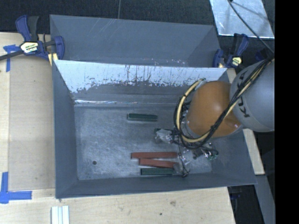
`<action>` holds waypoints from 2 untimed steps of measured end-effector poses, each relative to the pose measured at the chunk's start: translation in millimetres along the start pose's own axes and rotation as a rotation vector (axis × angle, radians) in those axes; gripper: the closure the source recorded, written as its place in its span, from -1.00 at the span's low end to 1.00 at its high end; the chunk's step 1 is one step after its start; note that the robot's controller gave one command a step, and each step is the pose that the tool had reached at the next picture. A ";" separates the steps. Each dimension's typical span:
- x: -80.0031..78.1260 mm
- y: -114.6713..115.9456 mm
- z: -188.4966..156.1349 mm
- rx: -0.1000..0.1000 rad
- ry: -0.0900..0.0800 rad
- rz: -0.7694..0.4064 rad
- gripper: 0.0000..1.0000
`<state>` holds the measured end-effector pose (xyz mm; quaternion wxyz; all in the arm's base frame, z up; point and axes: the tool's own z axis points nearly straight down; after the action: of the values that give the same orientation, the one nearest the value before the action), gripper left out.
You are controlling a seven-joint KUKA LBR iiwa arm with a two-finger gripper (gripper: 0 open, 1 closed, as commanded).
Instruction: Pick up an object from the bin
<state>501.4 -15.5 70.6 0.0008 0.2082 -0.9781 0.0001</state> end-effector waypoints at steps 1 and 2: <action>-1.6 34.4 -1.3 0.003 -0.007 0.032 -1.00; -0.9 32.8 -2.6 0.003 -0.004 0.034 1.00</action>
Offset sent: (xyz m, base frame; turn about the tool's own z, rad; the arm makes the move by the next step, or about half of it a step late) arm -0.0146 0.0313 -0.0006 0.0337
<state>488.9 14.8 73.3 -0.0013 0.1916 -0.9815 0.0010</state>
